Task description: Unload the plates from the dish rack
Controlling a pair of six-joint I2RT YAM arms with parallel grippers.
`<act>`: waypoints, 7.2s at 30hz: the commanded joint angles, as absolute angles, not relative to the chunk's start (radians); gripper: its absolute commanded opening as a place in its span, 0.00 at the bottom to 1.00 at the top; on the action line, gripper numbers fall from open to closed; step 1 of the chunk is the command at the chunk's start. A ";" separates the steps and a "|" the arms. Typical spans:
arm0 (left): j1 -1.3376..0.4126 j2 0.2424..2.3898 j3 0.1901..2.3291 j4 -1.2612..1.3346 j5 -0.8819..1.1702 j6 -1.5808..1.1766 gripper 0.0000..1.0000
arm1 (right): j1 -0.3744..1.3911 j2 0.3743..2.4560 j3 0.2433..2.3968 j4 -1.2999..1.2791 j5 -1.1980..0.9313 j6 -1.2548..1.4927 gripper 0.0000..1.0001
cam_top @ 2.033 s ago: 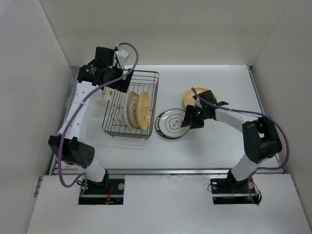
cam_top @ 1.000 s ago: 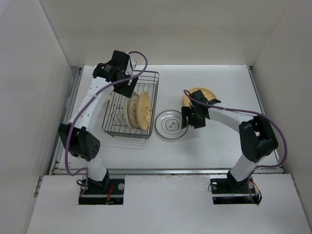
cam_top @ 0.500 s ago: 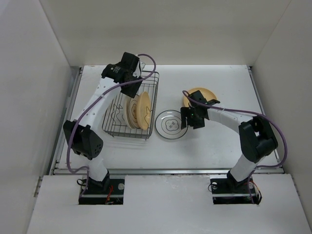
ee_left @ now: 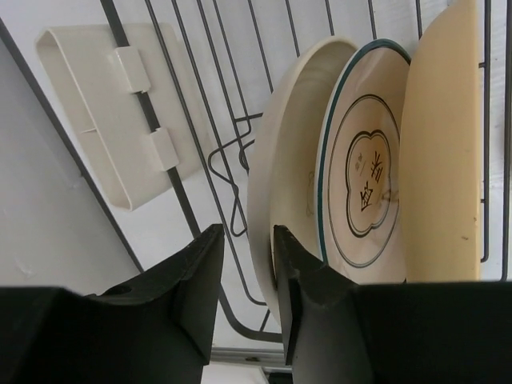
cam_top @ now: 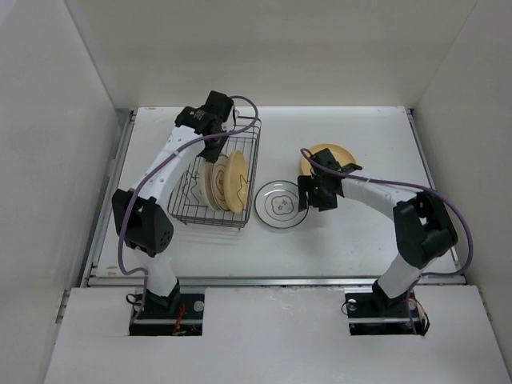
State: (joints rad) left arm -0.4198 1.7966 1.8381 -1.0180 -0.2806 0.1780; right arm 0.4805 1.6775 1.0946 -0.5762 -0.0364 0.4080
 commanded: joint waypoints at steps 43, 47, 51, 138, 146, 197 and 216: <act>-0.284 1.657 2.229 -0.956 -0.108 -0.139 0.00 | 0.500 1.391 1.321 -0.200 -0.230 0.529 0.99; -0.219 1.678 2.163 -0.946 0.329 -0.184 0.00 | 0.500 1.463 1.403 -0.140 -0.357 0.552 0.99; -0.219 1.687 2.080 -0.922 0.585 -0.184 0.00 | 0.500 1.503 1.430 -0.097 -0.419 0.590 0.99; -0.377 1.939 1.954 -1.246 -0.009 0.078 0.00 | 0.081 1.569 1.120 -0.425 0.034 0.630 0.75; -0.377 1.864 2.227 -1.223 -0.288 0.044 0.00 | 0.081 1.542 1.150 -0.459 0.034 0.598 0.75; -0.068 1.468 1.717 -1.026 -0.158 0.075 0.84 | 0.190 1.357 1.039 -0.019 -0.617 0.692 0.00; 0.003 1.666 1.422 -0.946 -0.201 0.127 0.76 | 0.371 1.569 0.977 -0.241 -0.397 0.505 0.00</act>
